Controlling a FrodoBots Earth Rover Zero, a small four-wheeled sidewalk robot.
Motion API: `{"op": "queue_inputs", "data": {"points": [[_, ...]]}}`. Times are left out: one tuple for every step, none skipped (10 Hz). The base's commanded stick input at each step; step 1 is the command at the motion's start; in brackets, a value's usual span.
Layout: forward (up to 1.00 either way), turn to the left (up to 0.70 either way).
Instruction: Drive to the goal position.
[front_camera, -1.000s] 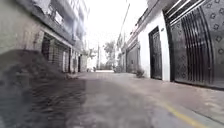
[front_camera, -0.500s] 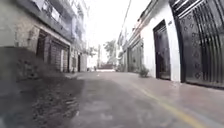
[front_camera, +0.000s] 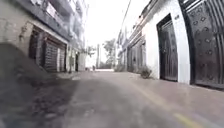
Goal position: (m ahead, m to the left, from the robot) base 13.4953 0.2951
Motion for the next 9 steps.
{"op": "queue_inputs", "data": {"points": [[1.00,0.06],[1.00,0.06],[1.00,0.06],[1.00,0.06],[1.00,0.06],[1.00,0.06],[1.00,0.06],[1.00,0.06],[1.00,0.06]]}}
